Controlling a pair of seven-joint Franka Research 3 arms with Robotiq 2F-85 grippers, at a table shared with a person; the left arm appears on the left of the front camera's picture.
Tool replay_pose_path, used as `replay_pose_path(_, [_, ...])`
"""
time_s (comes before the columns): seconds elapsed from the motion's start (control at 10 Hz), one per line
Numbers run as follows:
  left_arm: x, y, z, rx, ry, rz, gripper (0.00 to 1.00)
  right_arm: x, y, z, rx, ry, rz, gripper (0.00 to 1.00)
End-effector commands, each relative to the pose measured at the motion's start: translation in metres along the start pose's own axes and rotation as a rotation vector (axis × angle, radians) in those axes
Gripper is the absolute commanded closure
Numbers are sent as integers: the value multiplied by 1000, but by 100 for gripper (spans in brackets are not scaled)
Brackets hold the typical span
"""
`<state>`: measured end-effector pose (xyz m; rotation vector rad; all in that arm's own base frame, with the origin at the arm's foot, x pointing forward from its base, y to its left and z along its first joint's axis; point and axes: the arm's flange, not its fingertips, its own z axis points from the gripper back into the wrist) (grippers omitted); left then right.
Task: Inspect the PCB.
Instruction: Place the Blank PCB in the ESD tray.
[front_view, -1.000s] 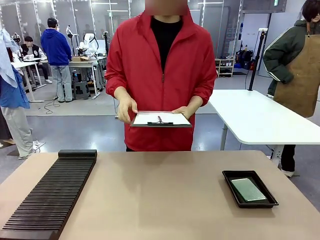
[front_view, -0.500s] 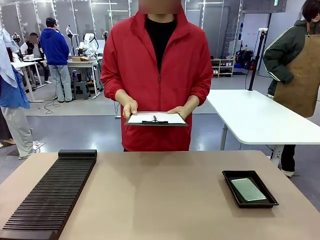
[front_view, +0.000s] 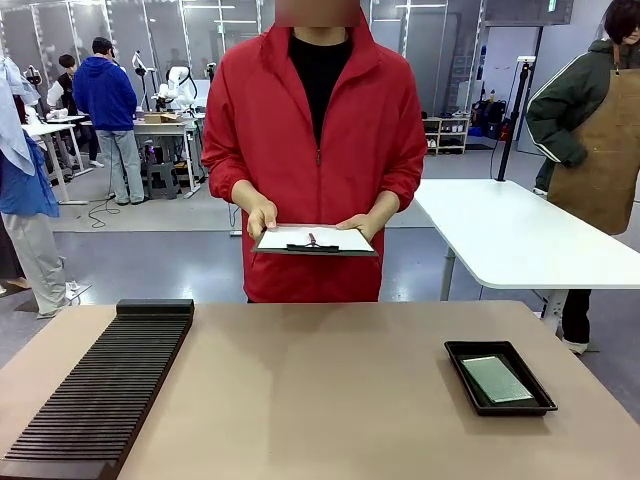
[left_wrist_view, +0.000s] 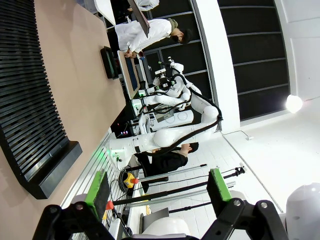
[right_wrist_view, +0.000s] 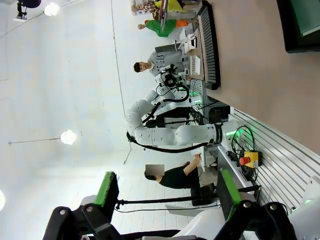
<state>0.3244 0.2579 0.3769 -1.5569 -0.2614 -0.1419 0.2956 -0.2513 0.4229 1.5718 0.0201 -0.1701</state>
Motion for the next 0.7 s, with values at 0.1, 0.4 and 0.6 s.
replay_pose_path(0.1, [-1,-1,1,2,-2,0,0,-2,0,0,-2,4,-1,0])
replay_pose_path(0.4, [-1,-1,1,2,-2,0,0,-2,0,0,-2,4,-1,0])
replay_pose_path(0.6, [-1,-1,1,2,-2,0,0,-2,0,0,-2,4,-1,0])
